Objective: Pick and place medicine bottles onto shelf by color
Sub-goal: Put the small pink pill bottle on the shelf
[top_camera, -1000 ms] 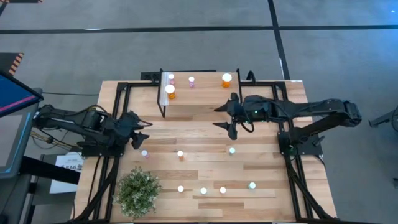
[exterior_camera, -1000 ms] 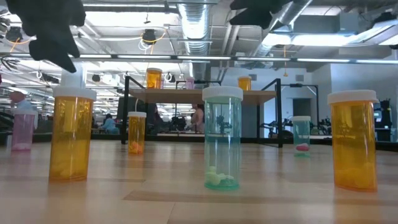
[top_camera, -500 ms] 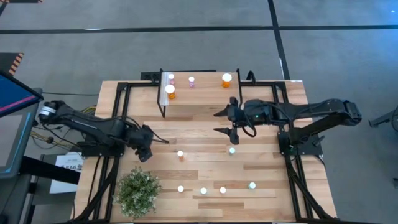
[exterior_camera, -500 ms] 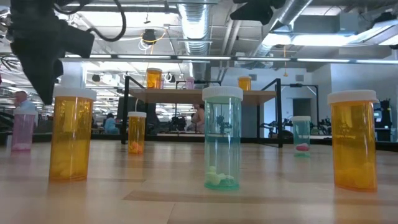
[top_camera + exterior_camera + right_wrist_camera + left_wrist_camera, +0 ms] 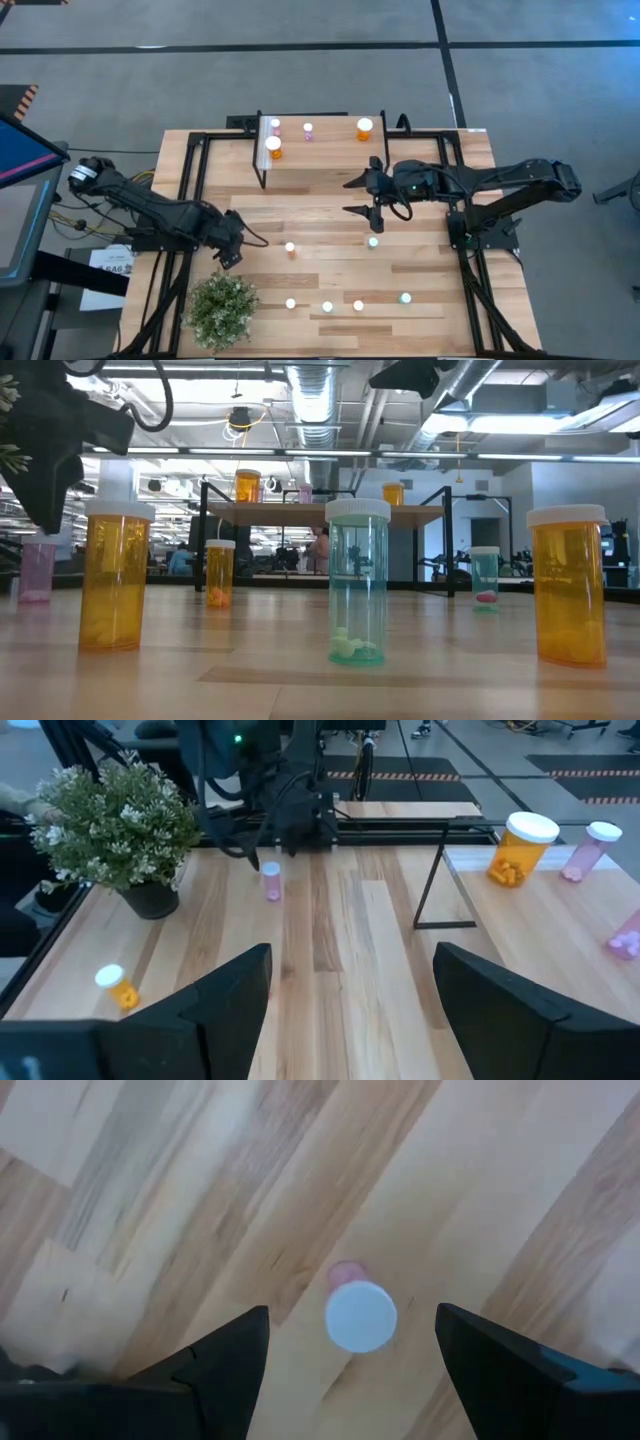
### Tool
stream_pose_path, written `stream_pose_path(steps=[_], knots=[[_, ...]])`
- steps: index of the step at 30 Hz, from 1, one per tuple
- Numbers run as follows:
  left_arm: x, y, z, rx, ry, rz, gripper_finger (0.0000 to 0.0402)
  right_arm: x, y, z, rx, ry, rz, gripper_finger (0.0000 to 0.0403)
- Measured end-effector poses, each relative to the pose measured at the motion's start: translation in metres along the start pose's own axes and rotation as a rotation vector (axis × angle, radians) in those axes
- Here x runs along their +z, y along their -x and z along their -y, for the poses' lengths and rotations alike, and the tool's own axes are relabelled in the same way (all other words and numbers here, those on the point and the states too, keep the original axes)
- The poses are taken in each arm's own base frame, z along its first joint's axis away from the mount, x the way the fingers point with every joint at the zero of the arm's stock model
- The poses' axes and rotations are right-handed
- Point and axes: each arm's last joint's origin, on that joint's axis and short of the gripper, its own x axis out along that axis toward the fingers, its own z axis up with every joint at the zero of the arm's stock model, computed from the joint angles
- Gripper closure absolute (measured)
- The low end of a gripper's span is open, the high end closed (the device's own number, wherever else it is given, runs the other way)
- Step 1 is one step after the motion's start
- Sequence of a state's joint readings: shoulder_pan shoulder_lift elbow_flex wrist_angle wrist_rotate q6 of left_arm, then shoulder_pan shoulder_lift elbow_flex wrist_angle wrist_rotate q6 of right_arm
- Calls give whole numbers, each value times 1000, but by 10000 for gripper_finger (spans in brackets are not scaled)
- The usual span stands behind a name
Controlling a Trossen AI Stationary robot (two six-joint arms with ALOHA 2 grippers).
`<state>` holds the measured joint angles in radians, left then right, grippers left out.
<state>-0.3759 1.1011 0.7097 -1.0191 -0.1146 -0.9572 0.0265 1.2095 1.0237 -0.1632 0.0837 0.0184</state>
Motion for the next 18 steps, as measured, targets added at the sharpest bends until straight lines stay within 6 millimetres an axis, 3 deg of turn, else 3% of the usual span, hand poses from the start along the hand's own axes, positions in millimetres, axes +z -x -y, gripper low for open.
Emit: stream_pose_path(steps=[18], knots=[[0, -24, 16, 72, -56, -71, 134, 1, 0, 0, 0, -12, 14, 101]])
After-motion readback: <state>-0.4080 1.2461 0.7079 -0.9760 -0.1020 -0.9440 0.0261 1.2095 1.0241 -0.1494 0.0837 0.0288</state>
